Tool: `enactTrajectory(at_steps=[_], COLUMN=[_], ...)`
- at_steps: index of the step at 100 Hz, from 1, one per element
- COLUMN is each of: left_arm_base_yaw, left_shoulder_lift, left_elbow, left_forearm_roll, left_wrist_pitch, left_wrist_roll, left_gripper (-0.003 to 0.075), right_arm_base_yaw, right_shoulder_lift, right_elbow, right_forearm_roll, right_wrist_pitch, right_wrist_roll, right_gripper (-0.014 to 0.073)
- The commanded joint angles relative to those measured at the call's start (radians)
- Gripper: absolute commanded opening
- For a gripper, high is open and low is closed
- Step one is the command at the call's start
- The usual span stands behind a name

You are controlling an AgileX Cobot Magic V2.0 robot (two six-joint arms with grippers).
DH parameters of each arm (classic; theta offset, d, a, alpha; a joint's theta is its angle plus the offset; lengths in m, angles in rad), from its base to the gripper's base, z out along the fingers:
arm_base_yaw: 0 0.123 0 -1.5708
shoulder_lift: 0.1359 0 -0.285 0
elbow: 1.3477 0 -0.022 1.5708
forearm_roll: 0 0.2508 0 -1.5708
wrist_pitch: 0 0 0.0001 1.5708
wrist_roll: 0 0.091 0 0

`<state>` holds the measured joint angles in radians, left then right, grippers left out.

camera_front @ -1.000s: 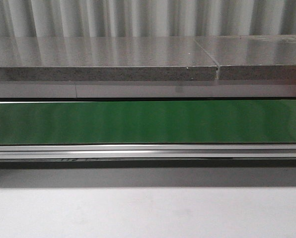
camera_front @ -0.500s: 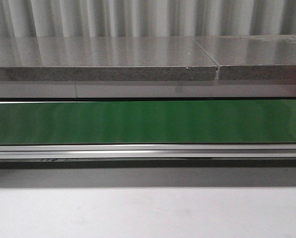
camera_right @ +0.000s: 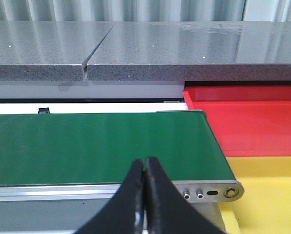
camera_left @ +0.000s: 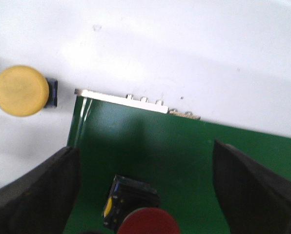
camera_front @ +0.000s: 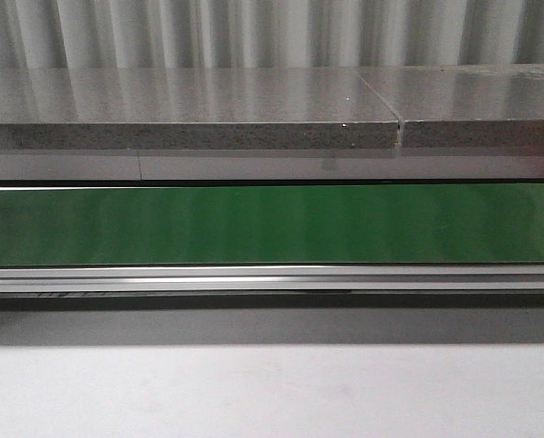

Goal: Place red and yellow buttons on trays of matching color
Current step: 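Lower the red button onto the conveyor belt and open the left gripper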

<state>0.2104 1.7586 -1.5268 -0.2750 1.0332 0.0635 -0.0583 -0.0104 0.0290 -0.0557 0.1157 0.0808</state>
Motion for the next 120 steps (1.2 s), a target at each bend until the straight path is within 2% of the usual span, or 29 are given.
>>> enactTrajectory(at_steps=[1, 18, 42, 61, 120], left_arm_base_yaw=[0.013, 0.074, 0.169, 0.18, 0.18], left_shoulder_lift=[-0.063, -0.045, 0.035, 0.108, 0.279], left_elbow=[-0.024, -0.024, -0.028, -0.051, -0.126], left_forearm_roll=[-0.036, -0.017, -0.015, -0.019, -0.056], left_wrist_pitch=[-0.061, -0.075, -0.106, -0.105, -0.112], left_wrist_roll=[-0.04, -0.094, -0.31, -0.465, -0.497], left_gripper=[0.0545, 0.0545, 0.0545, 0.0545, 0.0545], right_arm_base_yaw=[0.001, 0.001, 0.001, 0.001, 0.001], right_shoulder_lift=[-0.015, -0.015, -0.015, -0.015, -0.015], right_elbow=[-0.019, -0.019, -0.019, -0.019, -0.019], right_forearm_roll=[-0.001, -0.001, -0.001, -0.001, -0.001], right_wrist_pitch=[-0.077, -0.077, -0.077, -0.077, -0.077], right_wrist_roll=[-0.008, -0.008, -0.008, -0.008, -0.008], right_gripper=[-0.006, -0.006, -0.006, -0.006, -0.006])
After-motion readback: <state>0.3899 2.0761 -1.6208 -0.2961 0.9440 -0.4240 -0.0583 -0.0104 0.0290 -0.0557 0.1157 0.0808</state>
